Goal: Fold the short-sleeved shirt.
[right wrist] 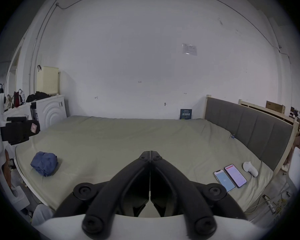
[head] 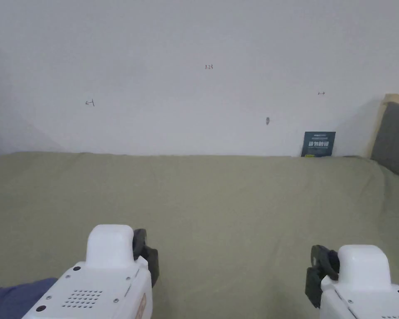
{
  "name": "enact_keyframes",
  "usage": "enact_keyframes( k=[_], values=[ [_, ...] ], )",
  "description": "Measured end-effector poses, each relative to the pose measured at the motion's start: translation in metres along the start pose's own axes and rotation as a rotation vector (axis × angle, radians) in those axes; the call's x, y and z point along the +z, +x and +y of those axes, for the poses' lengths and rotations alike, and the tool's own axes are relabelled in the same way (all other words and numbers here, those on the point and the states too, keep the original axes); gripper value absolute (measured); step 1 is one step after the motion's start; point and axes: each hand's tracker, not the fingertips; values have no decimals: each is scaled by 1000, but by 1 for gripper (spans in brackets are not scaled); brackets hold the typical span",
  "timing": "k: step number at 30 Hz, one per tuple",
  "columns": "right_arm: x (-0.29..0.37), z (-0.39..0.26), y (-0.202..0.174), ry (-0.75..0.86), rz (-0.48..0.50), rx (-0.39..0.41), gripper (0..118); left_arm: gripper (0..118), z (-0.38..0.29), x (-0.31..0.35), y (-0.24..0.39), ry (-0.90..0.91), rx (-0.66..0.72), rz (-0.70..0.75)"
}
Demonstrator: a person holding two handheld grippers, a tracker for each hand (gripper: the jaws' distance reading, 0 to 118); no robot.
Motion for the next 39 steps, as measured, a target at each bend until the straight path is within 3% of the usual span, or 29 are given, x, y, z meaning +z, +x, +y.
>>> enact_keyframes(
  k=[11, 12, 13, 14, 15, 16, 17, 19, 29, 35, 39],
  values=[
    [-1, 7, -3, 15, 7, -3, 1, 2, 6, 2, -10, 12, 24, 45],
    [0, 7, -5, 16, 4, 1, 4, 4, 6, 1, -8, 13, 21, 53],
    [1, 7, -6, 19, 4, 5, 17, 10, 7, 1, -7, 15, 16, 57],
    [1, 7, -6, 25, -3, 9, 37, 24, 7, 1, -9, 17, 17, 57],
    [1, 8, -5, 33, -8, 6, 68, 58, 8, 1, -9, 16, 21, 54],
    [0, 8, -3, 41, -8, 0, 112, 114, 9, 1, -9, 16, 28, 52],
    [-2, 9, -2, 42, -12, -6, 118, 118, 9, -1, -8, 15, 27, 75],
    [-2, 8, 0, 23, -33, -13, 118, 118, 12, 3, -13, 90, 29, 58],
    [-5, 9, 2, 50, 1, 13, 118, 118, 16, 6, -8, 9, -76, 94],
    [-8, 11, 4, 44, -2, 23, 118, 118, 16, 8, -13, -13, -21, 50],
    [-6, 15, -1, 37, -2, 32, 118, 118, 18, 6, -8, -38, -41, 100]
  ],
)
